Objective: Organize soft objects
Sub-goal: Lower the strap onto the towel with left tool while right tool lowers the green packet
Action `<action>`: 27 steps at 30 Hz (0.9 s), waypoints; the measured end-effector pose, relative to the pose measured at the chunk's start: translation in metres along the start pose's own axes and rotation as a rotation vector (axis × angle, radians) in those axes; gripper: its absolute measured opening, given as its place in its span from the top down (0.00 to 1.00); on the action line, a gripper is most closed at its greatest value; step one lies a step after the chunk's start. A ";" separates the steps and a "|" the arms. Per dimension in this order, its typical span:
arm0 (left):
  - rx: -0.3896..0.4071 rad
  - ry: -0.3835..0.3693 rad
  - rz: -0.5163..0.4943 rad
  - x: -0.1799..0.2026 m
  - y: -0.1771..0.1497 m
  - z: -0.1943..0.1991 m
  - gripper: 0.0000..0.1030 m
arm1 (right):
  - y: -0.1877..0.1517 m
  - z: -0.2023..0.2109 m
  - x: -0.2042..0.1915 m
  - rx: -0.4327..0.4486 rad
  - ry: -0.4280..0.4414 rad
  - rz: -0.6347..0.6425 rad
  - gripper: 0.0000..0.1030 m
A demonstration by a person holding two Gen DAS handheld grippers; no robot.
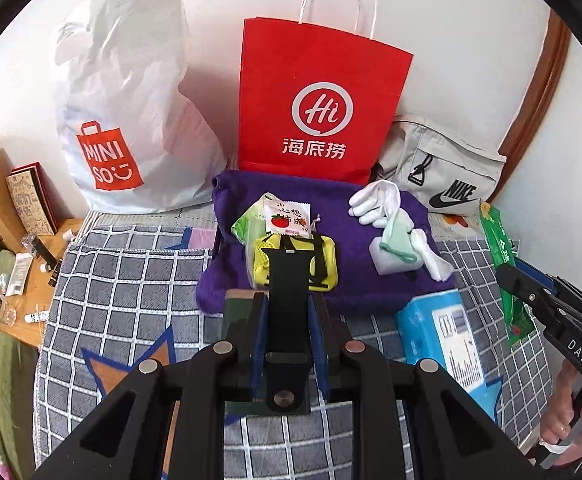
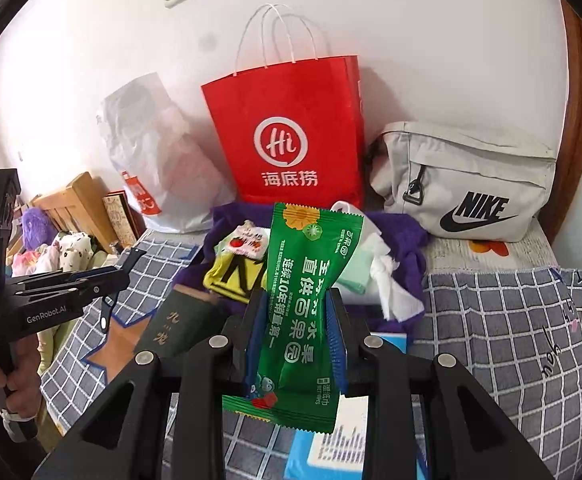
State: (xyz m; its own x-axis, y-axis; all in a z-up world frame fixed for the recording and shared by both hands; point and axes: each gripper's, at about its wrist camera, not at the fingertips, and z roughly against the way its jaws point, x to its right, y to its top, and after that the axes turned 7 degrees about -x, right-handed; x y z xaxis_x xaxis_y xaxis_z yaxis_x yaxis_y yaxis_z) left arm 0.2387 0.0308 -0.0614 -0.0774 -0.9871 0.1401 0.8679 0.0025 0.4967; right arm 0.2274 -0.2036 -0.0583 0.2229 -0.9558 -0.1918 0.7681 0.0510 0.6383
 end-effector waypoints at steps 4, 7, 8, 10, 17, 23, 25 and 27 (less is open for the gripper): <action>-0.007 0.004 0.006 -0.002 0.011 -0.012 0.81 | 0.012 -0.014 0.016 -0.012 -0.007 -0.018 0.71; -0.012 0.003 0.014 -0.005 0.019 -0.021 0.81 | 0.022 -0.024 0.027 -0.016 -0.011 -0.029 0.71; -0.014 0.004 0.017 -0.006 0.022 -0.024 0.81 | 0.026 -0.028 0.030 -0.017 -0.012 -0.031 0.71; -0.021 0.009 0.026 -0.010 0.029 -0.033 0.81 | 0.032 -0.037 0.034 -0.023 -0.016 -0.031 0.71; -0.043 0.023 0.048 -0.022 0.047 -0.057 0.81 | 0.047 -0.085 0.048 -0.076 -0.015 -0.041 0.71; -0.069 0.016 0.070 -0.030 0.057 -0.082 0.81 | 0.052 -0.113 0.055 -0.099 -0.016 -0.039 0.71; -0.079 0.010 0.069 -0.031 0.059 -0.091 0.81 | 0.051 -0.119 0.059 -0.101 -0.022 -0.041 0.71; -0.081 0.008 0.069 -0.030 0.061 -0.097 0.81 | 0.051 -0.126 0.065 -0.110 -0.017 -0.055 0.71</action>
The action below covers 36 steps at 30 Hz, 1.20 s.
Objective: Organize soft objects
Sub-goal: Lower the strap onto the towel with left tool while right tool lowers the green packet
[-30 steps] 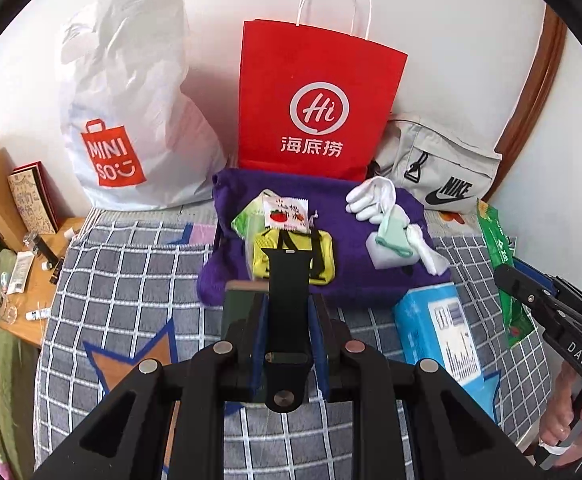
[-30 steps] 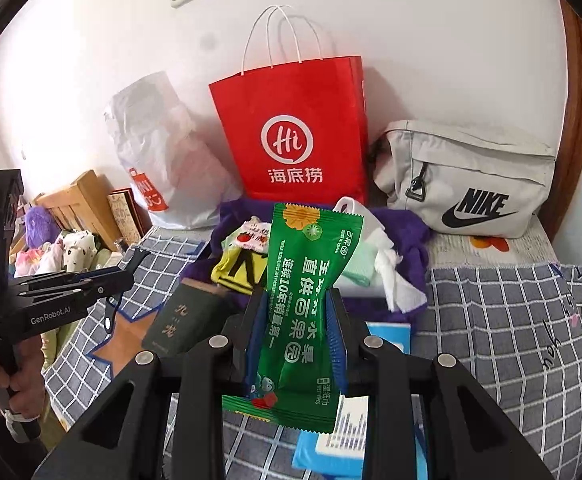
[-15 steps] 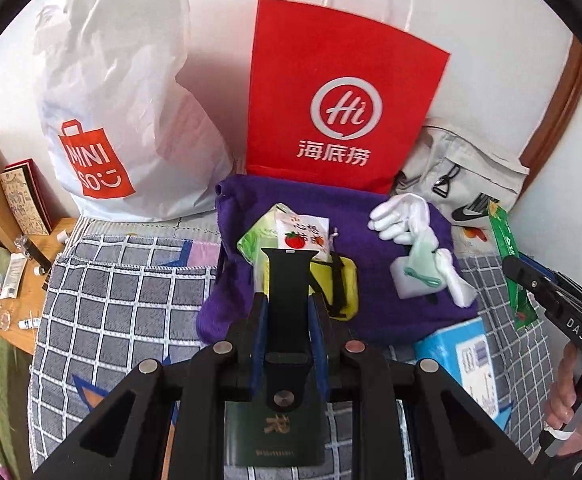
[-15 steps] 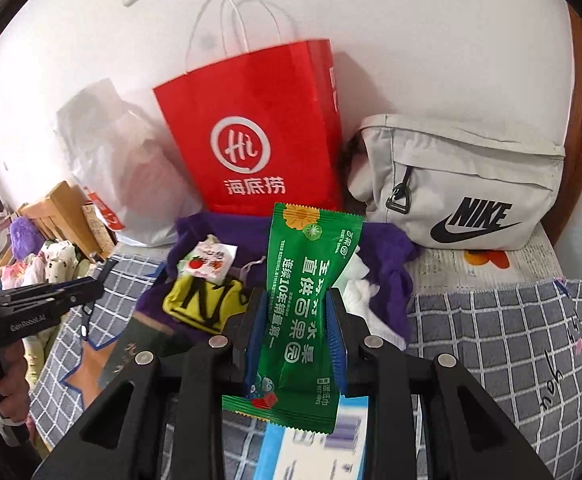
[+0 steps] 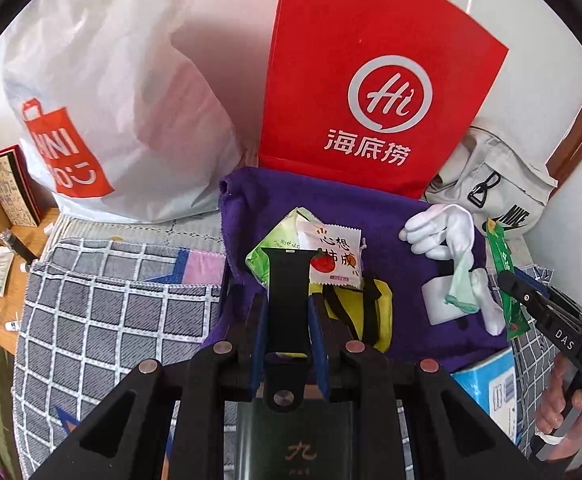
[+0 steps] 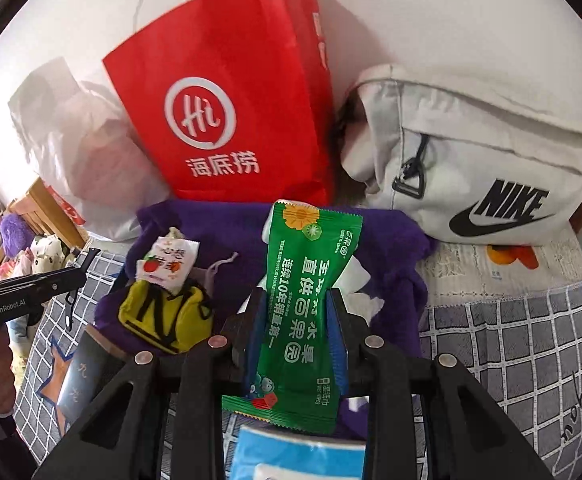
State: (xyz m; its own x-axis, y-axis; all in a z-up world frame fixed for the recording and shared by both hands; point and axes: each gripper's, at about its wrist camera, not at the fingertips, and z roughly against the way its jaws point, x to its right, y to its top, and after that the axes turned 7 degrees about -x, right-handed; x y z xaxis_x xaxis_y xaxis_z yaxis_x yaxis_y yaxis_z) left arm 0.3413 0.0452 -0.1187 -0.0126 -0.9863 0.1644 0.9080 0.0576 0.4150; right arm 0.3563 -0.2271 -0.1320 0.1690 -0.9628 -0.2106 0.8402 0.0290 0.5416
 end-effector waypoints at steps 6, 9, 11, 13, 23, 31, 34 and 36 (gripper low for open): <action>-0.010 -0.018 -0.002 0.006 0.007 -0.015 0.81 | -0.003 -0.016 0.015 -0.026 0.001 -0.026 0.71; -0.011 -0.026 -0.010 0.010 0.010 -0.019 0.81 | -0.003 -0.018 0.020 -0.025 -0.001 -0.035 0.71; -0.012 -0.031 -0.014 0.013 0.012 -0.022 0.81 | -0.003 -0.018 0.021 -0.024 -0.005 -0.035 0.71; -0.012 -0.035 -0.016 0.014 0.013 -0.024 0.81 | -0.003 -0.017 0.021 -0.024 -0.011 -0.032 0.71; -0.009 -0.057 -0.009 0.017 0.021 -0.034 0.81 | -0.003 -0.025 0.019 -0.042 -0.013 -0.015 0.71; -0.016 -0.065 -0.003 0.017 0.024 -0.041 0.81 | -0.003 -0.033 0.014 -0.053 -0.011 -0.006 0.70; -0.024 -0.068 -0.004 0.017 0.025 -0.045 0.81 | -0.003 -0.038 0.012 -0.063 -0.012 -0.006 0.69; -0.027 -0.073 -0.001 0.017 0.025 -0.048 0.81 | -0.004 -0.040 0.010 -0.067 -0.013 -0.001 0.68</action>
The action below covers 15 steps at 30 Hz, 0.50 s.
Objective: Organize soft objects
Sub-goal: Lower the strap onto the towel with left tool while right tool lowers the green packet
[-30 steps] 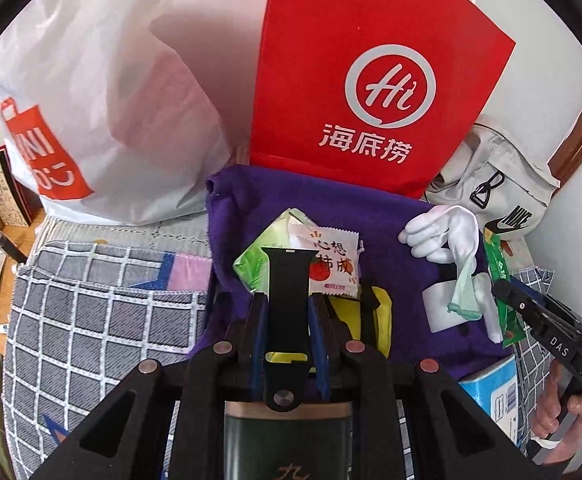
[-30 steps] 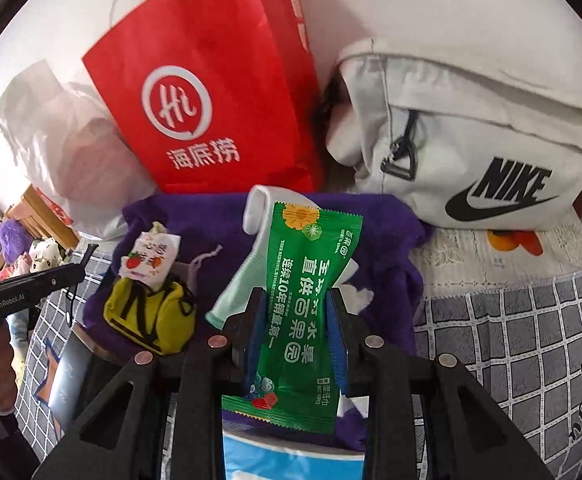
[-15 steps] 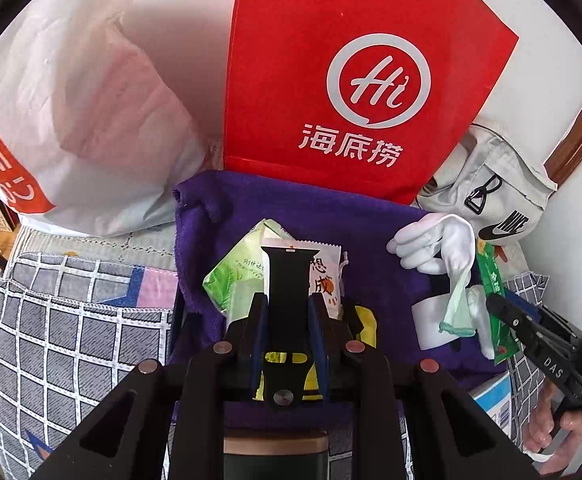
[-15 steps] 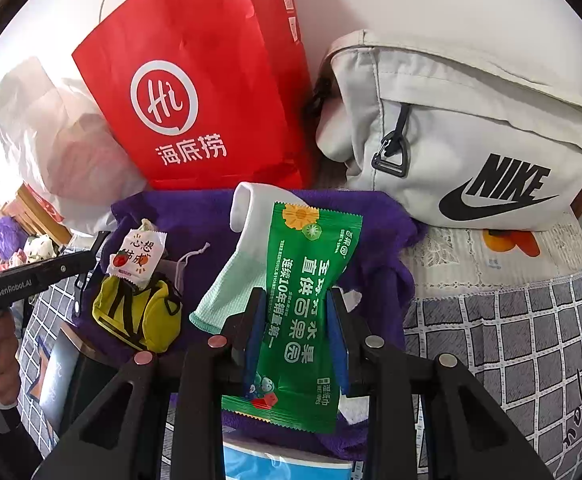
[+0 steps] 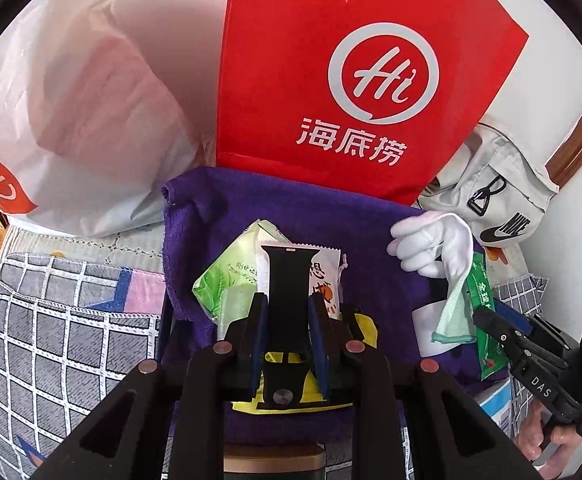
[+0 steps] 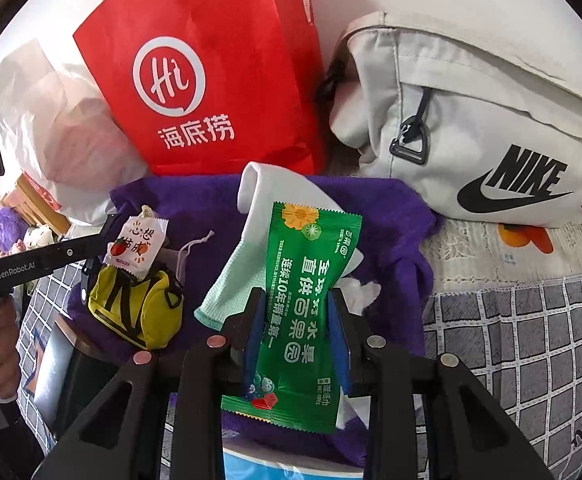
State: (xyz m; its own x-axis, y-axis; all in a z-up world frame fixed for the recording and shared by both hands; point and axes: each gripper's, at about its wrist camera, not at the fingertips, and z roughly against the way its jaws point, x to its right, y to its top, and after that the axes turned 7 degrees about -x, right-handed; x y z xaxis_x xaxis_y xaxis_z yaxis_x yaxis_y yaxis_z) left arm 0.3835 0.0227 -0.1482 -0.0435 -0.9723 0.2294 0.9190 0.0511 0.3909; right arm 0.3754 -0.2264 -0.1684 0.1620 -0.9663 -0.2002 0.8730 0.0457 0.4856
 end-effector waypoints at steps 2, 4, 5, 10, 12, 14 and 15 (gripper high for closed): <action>-0.003 -0.005 -0.001 0.000 0.001 -0.002 0.81 | 0.000 -0.001 -0.002 -0.001 -0.002 0.005 0.67; -0.004 -0.008 0.000 0.000 0.002 -0.003 0.81 | 0.000 -0.002 -0.002 -0.003 -0.004 0.007 0.67; -0.005 -0.010 0.000 0.000 0.002 -0.004 0.81 | 0.000 -0.003 -0.002 -0.003 -0.005 0.005 0.67; -0.018 -0.028 -0.016 0.003 0.005 -0.011 0.80 | 0.001 -0.004 -0.001 -0.001 -0.014 -0.006 0.67; -0.025 -0.025 -0.024 0.005 0.006 -0.014 0.80 | 0.001 -0.004 0.000 -0.001 -0.017 -0.010 0.66; -0.032 -0.025 -0.024 0.006 0.005 -0.017 0.80 | 0.002 -0.005 -0.001 -0.005 -0.023 -0.004 0.64; -0.035 -0.027 -0.025 0.006 0.005 -0.018 0.80 | 0.001 -0.005 -0.001 -0.007 -0.026 0.001 0.63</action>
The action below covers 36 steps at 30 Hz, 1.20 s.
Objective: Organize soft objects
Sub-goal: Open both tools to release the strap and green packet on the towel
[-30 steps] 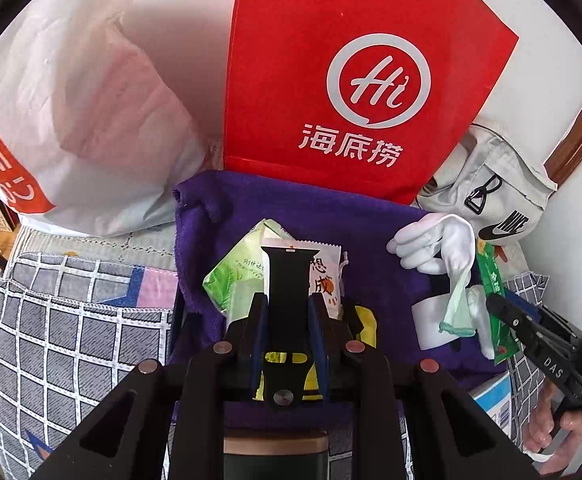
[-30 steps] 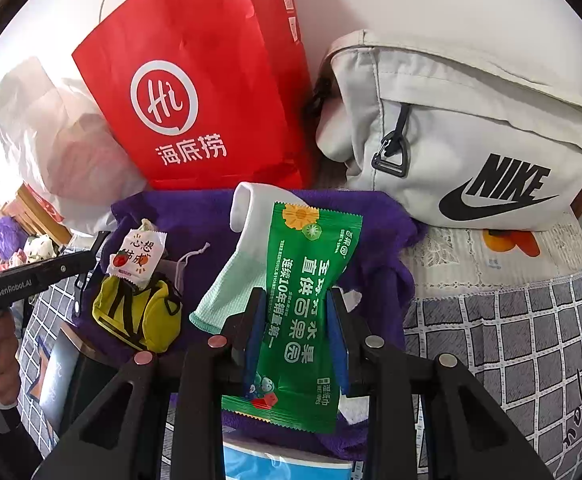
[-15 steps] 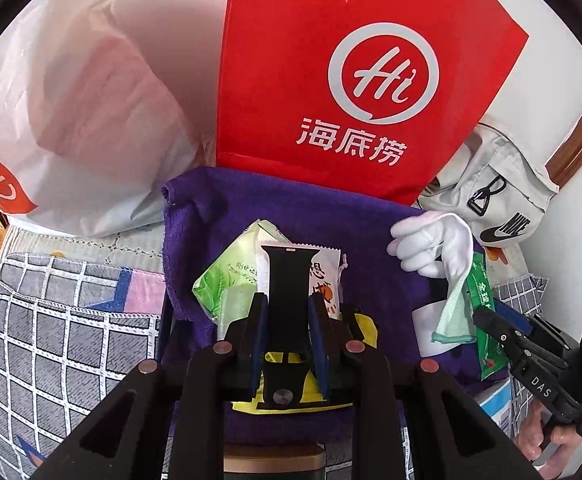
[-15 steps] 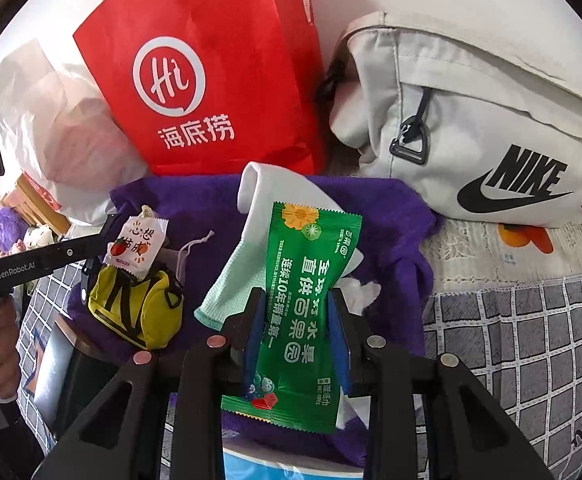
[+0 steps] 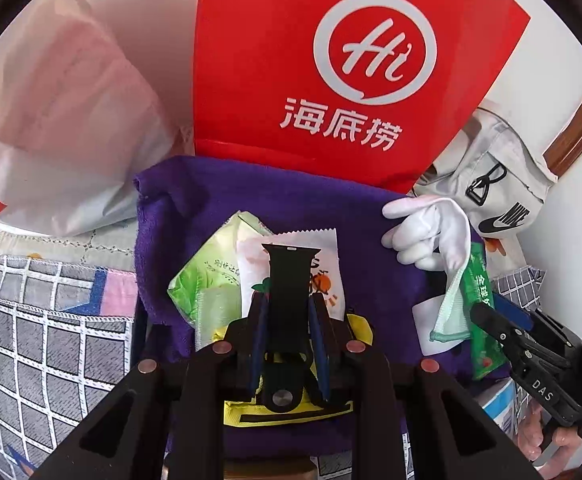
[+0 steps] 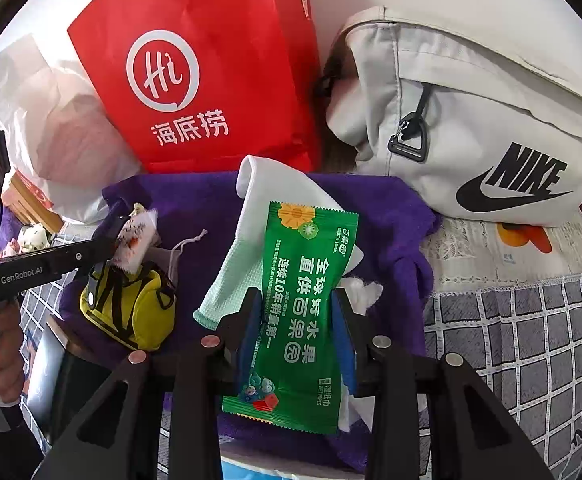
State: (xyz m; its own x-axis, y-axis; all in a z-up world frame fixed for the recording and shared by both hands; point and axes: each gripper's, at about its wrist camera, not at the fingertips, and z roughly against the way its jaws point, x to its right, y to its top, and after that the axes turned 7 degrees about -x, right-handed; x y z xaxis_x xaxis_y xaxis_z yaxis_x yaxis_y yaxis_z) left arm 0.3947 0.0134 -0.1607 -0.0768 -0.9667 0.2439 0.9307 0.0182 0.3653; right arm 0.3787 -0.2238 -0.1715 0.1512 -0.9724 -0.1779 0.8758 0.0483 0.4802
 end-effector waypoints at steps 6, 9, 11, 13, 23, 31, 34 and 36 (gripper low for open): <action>-0.018 0.009 -0.020 0.005 0.001 0.002 0.66 | 0.001 0.005 -0.002 0.008 -0.007 0.013 0.41; -0.013 0.040 -0.020 0.008 0.000 0.005 0.53 | 0.002 0.008 -0.003 0.015 -0.009 0.014 0.39; -0.018 0.049 -0.025 0.010 -0.002 0.009 0.53 | 0.003 0.013 -0.004 0.021 -0.013 0.016 0.38; -0.022 0.053 -0.025 0.012 -0.006 0.016 0.52 | 0.003 0.020 -0.006 0.031 -0.021 0.016 0.37; 0.053 0.102 -0.040 0.026 -0.047 0.089 0.35 | -0.022 0.096 -0.031 0.123 -0.056 0.018 0.17; 0.139 0.121 -0.047 0.039 -0.107 0.159 0.20 | -0.069 0.168 -0.048 0.194 -0.093 -0.019 0.03; 0.184 0.137 -0.042 0.044 -0.131 0.182 0.15 | -0.091 0.189 -0.056 0.191 -0.066 -0.017 0.03; 0.206 0.133 -0.040 0.047 -0.148 0.194 0.11 | -0.108 0.203 -0.059 0.202 -0.038 -0.029 0.03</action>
State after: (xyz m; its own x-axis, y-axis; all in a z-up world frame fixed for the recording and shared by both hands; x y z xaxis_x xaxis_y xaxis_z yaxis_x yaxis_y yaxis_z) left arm 0.1840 0.0153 -0.0287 -0.0518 -0.9926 0.1100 0.8345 0.0175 0.5508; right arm 0.1822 -0.2182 -0.0385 0.1064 -0.9808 -0.1631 0.7694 -0.0227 0.6384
